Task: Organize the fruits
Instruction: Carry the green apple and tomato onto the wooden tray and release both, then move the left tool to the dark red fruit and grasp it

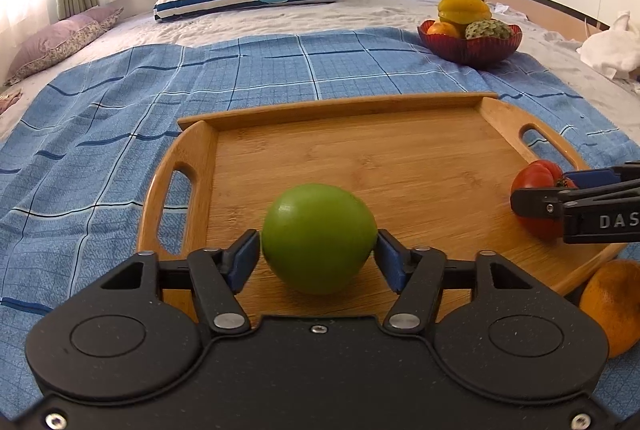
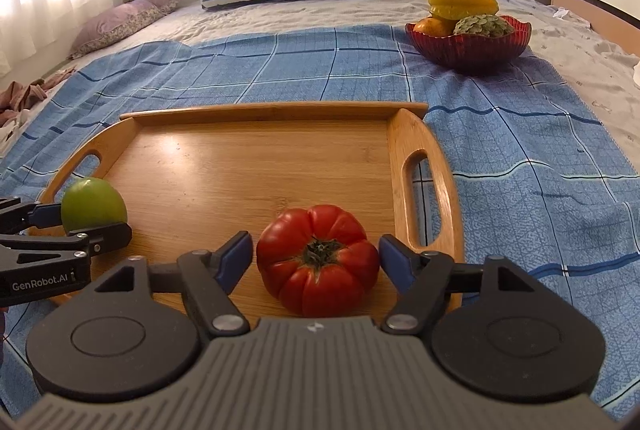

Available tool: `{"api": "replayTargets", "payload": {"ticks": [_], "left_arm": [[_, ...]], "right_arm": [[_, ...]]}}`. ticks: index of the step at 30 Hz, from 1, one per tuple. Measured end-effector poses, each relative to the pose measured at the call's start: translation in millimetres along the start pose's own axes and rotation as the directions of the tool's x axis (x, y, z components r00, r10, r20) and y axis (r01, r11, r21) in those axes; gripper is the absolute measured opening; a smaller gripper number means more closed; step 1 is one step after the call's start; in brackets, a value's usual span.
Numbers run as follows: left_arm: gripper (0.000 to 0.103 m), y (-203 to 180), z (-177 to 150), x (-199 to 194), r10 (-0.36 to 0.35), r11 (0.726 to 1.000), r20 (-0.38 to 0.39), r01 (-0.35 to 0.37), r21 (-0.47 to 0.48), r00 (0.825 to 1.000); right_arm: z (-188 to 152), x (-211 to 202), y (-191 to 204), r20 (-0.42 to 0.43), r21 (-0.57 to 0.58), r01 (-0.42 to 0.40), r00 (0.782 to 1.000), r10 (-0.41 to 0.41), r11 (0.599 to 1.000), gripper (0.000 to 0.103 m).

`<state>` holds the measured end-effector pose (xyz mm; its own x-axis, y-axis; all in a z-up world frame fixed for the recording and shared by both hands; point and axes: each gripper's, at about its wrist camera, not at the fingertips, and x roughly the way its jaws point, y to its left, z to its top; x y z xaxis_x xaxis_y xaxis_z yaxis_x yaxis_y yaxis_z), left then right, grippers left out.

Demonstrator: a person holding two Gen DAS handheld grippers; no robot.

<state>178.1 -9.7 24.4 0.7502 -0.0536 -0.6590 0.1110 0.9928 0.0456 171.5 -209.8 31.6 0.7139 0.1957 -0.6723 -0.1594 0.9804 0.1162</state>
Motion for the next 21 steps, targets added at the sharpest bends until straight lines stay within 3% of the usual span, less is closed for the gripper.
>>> {"api": "replayTargets", "payload": {"ticks": [9,19,21], "left_arm": [[0.091,6,-1,-18,-0.005,1.0,0.037,0.005,-0.006,0.999],[0.094,4,-15,-55,-0.041,0.999,0.105,0.042,-0.001,0.994],[0.101,4,-20,-63,-0.054,0.998,0.116,0.056,-0.01,0.992]], "right_arm": [[-1,-12,1,0.026,0.002,-0.017,1.0,0.017,1.0,0.099],[-26,-51,11,0.169,0.023,0.033,0.985,-0.036,0.999,0.103],[-35,-59,15,0.2,0.026,0.053,0.978,-0.057,0.998,0.103]]}}
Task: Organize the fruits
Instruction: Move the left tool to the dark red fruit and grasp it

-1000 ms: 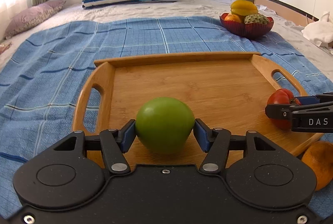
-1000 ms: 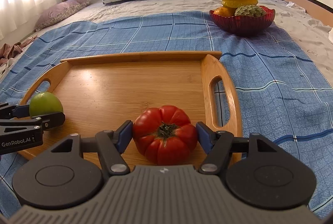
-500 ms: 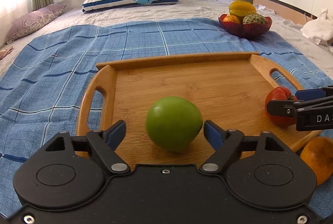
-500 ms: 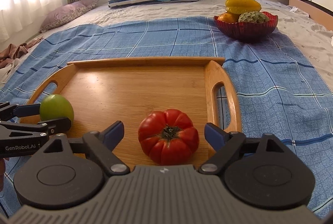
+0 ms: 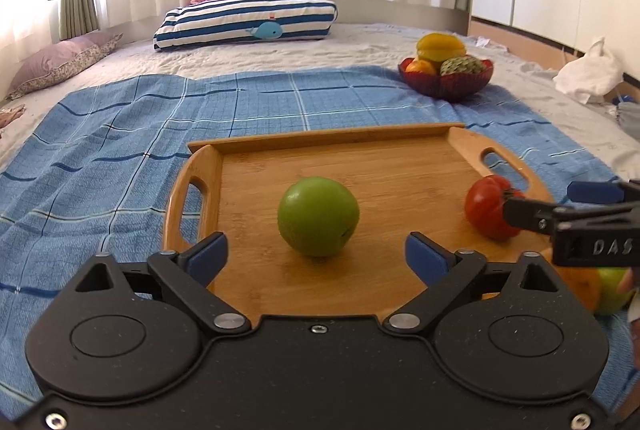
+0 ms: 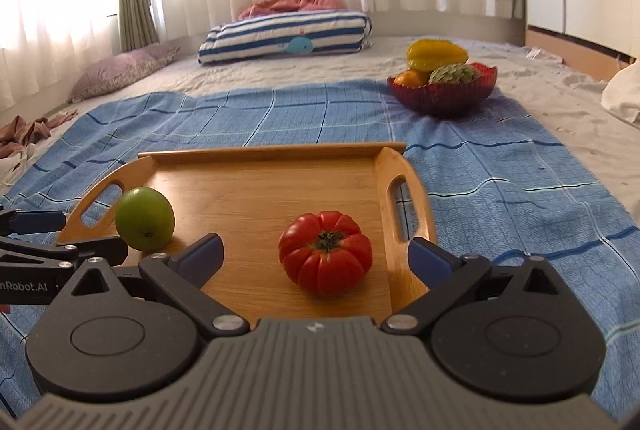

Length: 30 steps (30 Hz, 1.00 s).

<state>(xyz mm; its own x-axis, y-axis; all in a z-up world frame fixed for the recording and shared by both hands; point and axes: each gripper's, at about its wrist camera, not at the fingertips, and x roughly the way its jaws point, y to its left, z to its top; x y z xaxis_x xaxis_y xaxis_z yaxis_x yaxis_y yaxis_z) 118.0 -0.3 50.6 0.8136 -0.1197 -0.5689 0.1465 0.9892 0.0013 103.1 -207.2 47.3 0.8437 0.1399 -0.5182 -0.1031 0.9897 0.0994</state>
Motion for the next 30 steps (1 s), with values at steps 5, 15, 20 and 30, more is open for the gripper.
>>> {"api": "replayTargets", "payload": {"ticks": [5,15,20,30], "left_arm": [[0.101,-4,-12,-16,-0.019,1.0,0.018,0.019,-0.008,1.0],[0.101,-10,-29,-35,-0.009,1.0,0.028,0.009,-0.005,1.0],[0.101,-12,-36,-38,-0.002,1.0,0.023,0.002,-0.004,1.0],[0.102,-17,-45,-42,-0.006,1.0,0.019,0.006,0.005,1.0]], "right_arm": [[-18,-18,10,0.058,-0.022,0.039,0.998,-0.038,0.999,0.103],[-39,-34,14,0.096,0.002,0.08,0.992,-0.08,0.997,0.103],[-50,-38,13,0.102,0.008,0.104,0.989,-0.104,0.995,0.103],[-64,-54,20,0.153,-0.034,0.127,0.981,-0.12,0.991,0.103]]}}
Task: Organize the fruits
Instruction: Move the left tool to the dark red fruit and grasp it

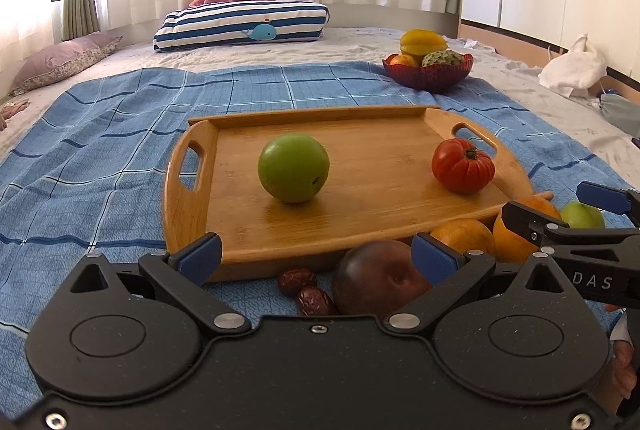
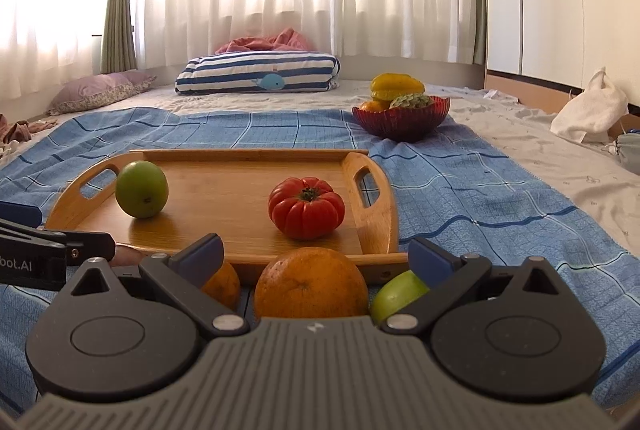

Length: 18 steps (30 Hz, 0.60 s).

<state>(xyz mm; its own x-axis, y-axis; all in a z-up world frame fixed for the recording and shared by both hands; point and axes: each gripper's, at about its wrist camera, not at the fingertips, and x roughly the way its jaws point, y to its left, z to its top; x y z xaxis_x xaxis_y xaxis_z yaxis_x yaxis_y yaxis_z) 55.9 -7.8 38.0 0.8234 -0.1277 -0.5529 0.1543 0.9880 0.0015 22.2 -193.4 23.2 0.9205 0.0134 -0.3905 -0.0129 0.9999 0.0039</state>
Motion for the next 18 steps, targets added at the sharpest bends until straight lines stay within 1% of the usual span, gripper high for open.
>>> {"api": "replayTargets", "payload": {"ticks": [11,18], "left_arm": [[0.102,-3,-6,-4,-0.003,1.0,0.001,0.003,-0.008,1.0],[0.102,-11,-9,-6,-0.027,1.0,-0.004,0.027,-0.005,1.0]], "right_arm": [[-11,-14,-2,0.036,-0.022,0.04,0.999,-0.039,0.999,0.103],[-19,-20,-7,0.035,-0.034,0.069,0.997,-0.068,0.997,0.103]]}}
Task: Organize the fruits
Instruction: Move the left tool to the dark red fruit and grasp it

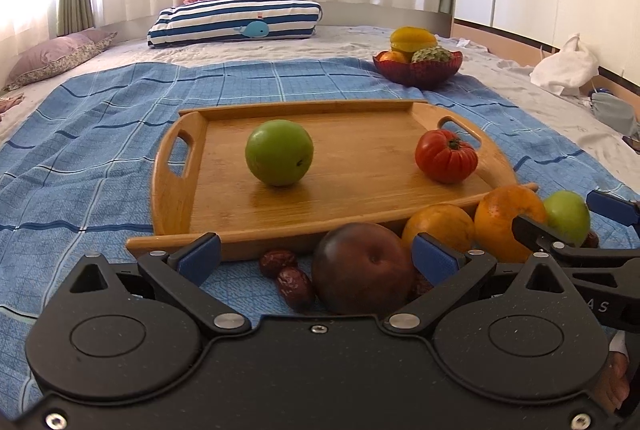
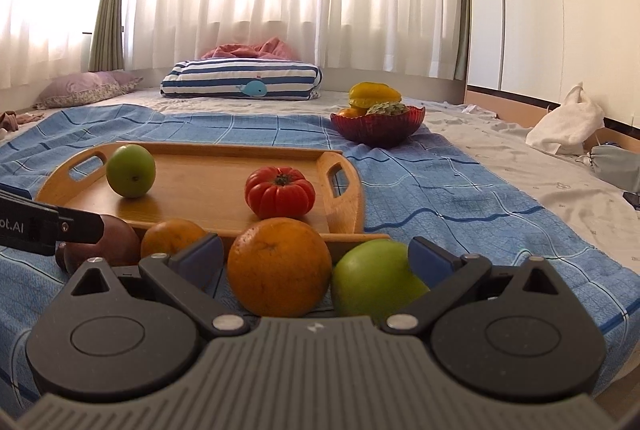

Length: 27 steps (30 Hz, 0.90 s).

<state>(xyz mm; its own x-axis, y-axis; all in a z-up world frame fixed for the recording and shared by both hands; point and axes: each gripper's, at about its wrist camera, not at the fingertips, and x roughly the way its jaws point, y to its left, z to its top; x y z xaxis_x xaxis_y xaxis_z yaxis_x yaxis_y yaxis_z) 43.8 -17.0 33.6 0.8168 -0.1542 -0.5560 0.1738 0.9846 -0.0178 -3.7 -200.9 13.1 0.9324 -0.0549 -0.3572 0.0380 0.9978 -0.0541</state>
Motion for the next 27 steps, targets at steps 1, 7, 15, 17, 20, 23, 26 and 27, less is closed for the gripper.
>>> {"api": "replayTargets", "payload": {"ticks": [1,7,15,17,20,23,26,27], "left_arm": [[0.102,-1,0,0,-0.005,1.0,0.0,0.005,0.0,1.0],[0.102,-11,-5,4,-0.014,1.0,-0.008,0.014,0.022,1.0],[0.071,-19,-10,4,-0.015,0.997,-0.029,0.017,0.073,0.999],[0.066,-20,-11,4,-0.023,0.996,-0.031,0.025,0.081,0.999],[0.057,-22,-12,2,-0.042,0.996,-0.032,0.045,0.082,0.999],[0.056,-27,-12,1,-0.036,0.993,-0.024,0.038,0.113,0.999],[0.056,-31,-13,2,-0.029,0.99,-0.015,0.031,0.141,0.999],[0.057,-32,-13,3,-0.029,0.989,-0.014,0.03,0.143,0.999]], "right_arm": [[-1,0,-1,-0.002,-0.002,0.003,1.0,-0.003,1.0,0.103],[-8,1,-8,-0.023,0.004,0.021,1.0,-0.021,1.0,0.103],[-17,1,-9,-0.04,-0.041,0.014,0.999,-0.016,0.999,0.103],[-19,1,-9,-0.046,-0.055,0.016,0.999,-0.018,0.998,0.103],[-23,-1,-11,-0.052,-0.054,0.019,0.998,-0.022,0.998,0.103],[-24,-3,-14,-0.041,-0.053,0.033,0.999,-0.035,0.998,0.1],[-23,-3,-16,-0.044,-0.047,0.02,0.999,-0.022,0.999,0.096],[-23,-4,-16,-0.042,-0.049,0.016,0.999,-0.018,0.999,0.093]]}}
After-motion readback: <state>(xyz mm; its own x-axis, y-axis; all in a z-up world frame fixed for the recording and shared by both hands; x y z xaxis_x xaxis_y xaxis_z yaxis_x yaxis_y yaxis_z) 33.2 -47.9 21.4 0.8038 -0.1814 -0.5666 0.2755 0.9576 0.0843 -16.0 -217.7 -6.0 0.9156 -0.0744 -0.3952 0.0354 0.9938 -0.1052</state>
